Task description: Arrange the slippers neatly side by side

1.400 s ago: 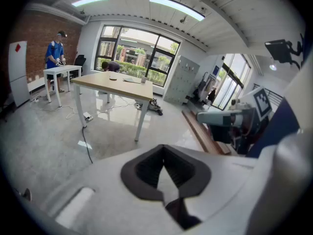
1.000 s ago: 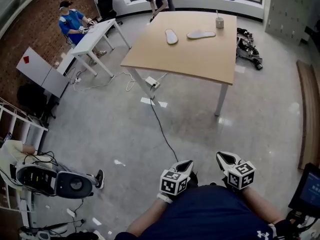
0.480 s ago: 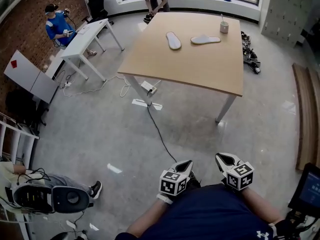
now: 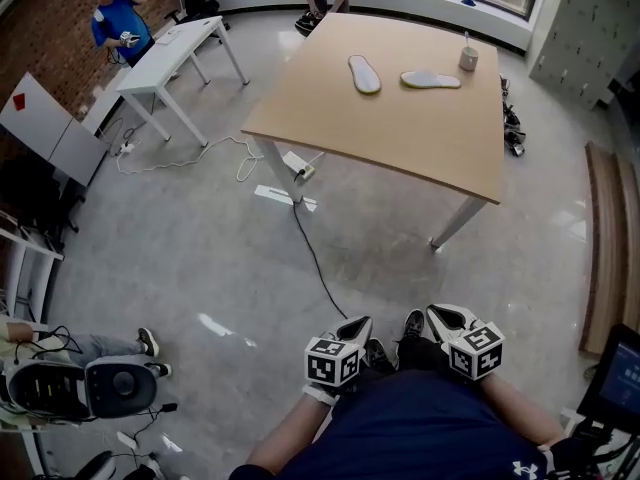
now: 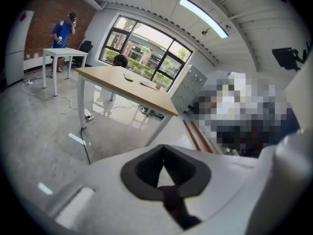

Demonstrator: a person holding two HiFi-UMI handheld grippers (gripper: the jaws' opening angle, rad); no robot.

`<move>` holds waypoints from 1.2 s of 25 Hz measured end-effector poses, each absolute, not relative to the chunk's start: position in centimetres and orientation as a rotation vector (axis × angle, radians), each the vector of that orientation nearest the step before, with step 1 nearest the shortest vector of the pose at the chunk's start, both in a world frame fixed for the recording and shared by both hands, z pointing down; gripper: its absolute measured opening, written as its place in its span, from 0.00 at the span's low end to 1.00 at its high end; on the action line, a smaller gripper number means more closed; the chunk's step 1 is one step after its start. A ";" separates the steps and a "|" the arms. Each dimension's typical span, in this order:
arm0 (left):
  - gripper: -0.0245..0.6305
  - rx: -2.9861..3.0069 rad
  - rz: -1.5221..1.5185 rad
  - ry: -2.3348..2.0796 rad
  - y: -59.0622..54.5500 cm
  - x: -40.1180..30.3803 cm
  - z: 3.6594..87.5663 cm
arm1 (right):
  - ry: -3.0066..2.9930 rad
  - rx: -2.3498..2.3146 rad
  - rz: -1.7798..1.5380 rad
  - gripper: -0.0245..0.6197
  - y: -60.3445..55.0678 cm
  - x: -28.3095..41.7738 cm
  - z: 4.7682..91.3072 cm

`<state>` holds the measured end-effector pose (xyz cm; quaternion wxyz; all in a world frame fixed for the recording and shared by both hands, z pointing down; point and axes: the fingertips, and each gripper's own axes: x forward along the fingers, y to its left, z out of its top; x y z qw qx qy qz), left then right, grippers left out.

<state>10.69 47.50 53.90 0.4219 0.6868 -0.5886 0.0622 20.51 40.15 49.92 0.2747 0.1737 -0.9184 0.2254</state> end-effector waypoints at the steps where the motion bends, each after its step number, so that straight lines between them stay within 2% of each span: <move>1: 0.04 1.714 0.151 -1.474 47.5 9.2 53.6 | -2.469 0.457 0.597 0.05 40.0 18.6 49.5; 7: 0.04 1.678 0.127 -1.545 48.2 7.0 54.0 | -2.520 0.360 0.549 0.05 39.7 15.0 49.5; 20: 0.04 1.558 0.094 -1.671 46.5 6.3 54.9 | -2.543 0.177 0.525 0.05 36.6 12.9 51.4; 30: 0.04 1.541 0.166 -1.727 33.9 1.9 52.9 | -2.552 0.079 0.571 0.05 25.1 7.2 51.1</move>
